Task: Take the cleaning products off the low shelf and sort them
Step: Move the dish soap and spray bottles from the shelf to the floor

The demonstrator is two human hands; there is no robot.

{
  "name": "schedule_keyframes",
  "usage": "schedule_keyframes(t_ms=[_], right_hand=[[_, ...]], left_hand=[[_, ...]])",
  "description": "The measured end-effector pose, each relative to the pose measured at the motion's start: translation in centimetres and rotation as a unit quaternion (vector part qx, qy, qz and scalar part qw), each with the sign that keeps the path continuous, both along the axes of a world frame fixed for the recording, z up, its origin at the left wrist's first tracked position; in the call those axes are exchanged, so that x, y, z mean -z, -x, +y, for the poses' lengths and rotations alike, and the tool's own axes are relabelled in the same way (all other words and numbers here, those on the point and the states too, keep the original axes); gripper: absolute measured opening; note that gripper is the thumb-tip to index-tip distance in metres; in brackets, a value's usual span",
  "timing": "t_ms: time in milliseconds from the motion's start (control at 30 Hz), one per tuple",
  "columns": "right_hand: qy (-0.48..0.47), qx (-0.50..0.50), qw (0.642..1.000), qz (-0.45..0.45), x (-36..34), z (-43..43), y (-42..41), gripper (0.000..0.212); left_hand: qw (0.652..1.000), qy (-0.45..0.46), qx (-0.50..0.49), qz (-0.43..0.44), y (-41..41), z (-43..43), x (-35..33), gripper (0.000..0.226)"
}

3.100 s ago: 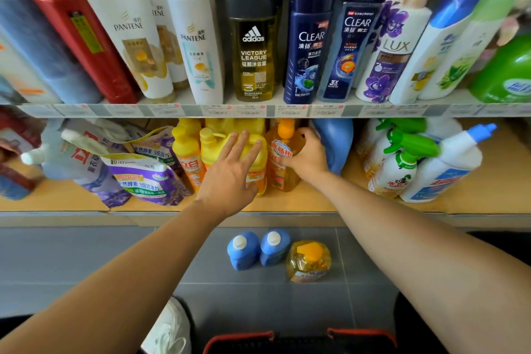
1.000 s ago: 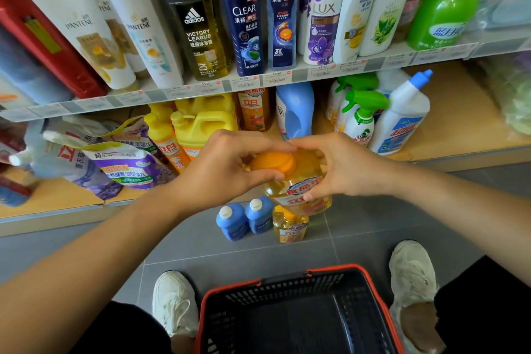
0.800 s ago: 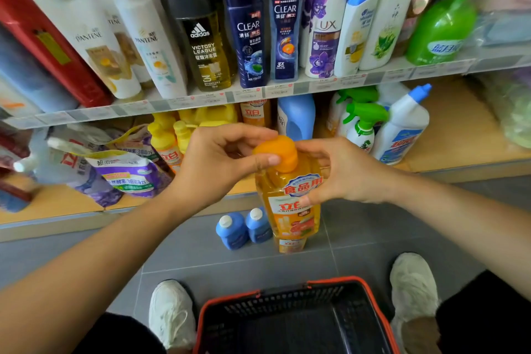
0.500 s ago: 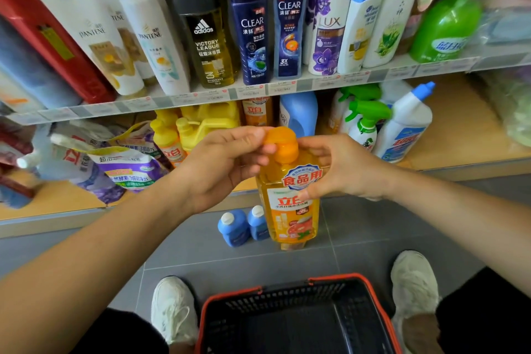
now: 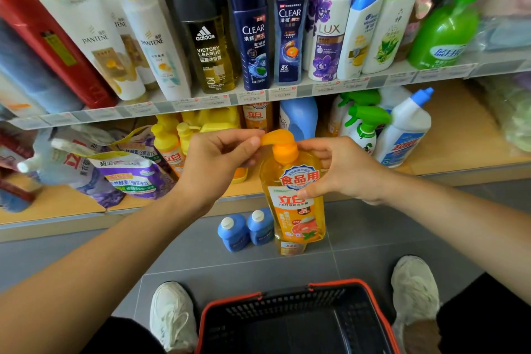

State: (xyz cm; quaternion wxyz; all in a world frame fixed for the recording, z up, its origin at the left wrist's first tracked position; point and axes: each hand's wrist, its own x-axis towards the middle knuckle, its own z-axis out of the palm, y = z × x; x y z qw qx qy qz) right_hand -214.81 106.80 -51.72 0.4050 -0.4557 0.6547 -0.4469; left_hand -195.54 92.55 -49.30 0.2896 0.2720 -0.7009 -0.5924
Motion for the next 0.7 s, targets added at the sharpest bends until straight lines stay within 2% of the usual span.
schedule_keyframes(t_ms=[67, 133, 233, 333, 500, 600, 700], right_hand=[[0.008, 0.018, 1.000, -0.016, -0.2, 0.1, 0.1, 0.068], [0.016, 0.044, 0.998, -0.043, -0.3, 0.0, 0.4, 0.070], [0.022, 0.085, 0.993, -0.073, -0.8, -0.2, 0.5, 0.090], [0.026, 0.123, 0.987, -0.103, -1.4, -0.3, 0.4, 0.088], [0.019, 0.178, 0.967, -0.183, -2.0, -0.2, 0.5, 0.067], [0.005, 0.204, 0.954, -0.219, -2.1, 0.2, 0.7, 0.065], [0.002, 0.223, 0.941, -0.253, -1.5, 0.5, 0.8, 0.043]], left_hand=[[0.999, 0.032, 0.032, -0.004, -0.1, 0.0, 0.2, 0.034], [0.998, 0.024, 0.053, -0.036, 0.0, 0.1, 0.7, 0.054], [0.985, 0.000, 0.105, -0.139, -0.1, 0.6, 1.9, 0.084], [0.964, -0.028, 0.172, -0.201, -0.4, 1.4, 3.5, 0.085], [0.955, -0.092, 0.210, -0.190, -0.8, 1.9, 4.8, 0.094], [0.949, -0.117, 0.218, -0.194, -1.2, 1.1, 4.6, 0.084], [0.948, -0.153, 0.220, -0.172, -1.6, 0.7, 4.3, 0.070]])
